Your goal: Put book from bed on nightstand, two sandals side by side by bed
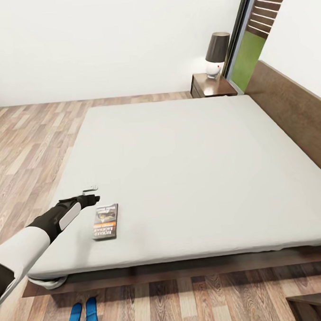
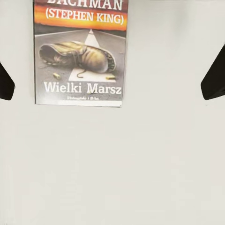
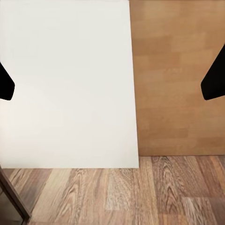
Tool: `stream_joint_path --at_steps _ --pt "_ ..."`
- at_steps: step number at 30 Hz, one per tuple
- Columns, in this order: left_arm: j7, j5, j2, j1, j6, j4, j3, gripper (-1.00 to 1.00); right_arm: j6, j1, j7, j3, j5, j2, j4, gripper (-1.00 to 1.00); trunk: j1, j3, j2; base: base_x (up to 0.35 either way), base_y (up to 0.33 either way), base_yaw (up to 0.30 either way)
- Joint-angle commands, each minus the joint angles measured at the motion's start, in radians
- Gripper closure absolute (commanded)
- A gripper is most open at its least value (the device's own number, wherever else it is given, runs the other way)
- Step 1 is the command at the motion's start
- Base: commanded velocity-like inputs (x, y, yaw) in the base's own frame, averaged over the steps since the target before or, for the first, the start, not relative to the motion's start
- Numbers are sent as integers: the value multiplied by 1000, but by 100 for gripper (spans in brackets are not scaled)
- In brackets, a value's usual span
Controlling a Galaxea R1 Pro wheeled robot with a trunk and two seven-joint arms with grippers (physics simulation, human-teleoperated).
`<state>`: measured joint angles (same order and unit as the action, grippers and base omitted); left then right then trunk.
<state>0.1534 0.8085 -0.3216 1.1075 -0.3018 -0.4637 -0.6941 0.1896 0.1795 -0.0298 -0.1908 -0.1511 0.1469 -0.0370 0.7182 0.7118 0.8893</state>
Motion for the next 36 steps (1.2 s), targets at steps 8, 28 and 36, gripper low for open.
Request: stream_joint_path --at_steps 8,28,36 --pt "9 1 -2 35 -1 -3 -6 -100 5 3 -1 -9 -10 -1 -1 -100 0 14 1 0 0 0" --pt "10 -3 -2 68 16 0 -7 -100 5 7 -1 -9 -10 -1 -1 -100 0 47 1 0 0 0" --pt "10 -2 -1 69 20 0 -6 -100 5 12 -1 -9 -9 -1 -1 -100 0 60 1 0 0 0"
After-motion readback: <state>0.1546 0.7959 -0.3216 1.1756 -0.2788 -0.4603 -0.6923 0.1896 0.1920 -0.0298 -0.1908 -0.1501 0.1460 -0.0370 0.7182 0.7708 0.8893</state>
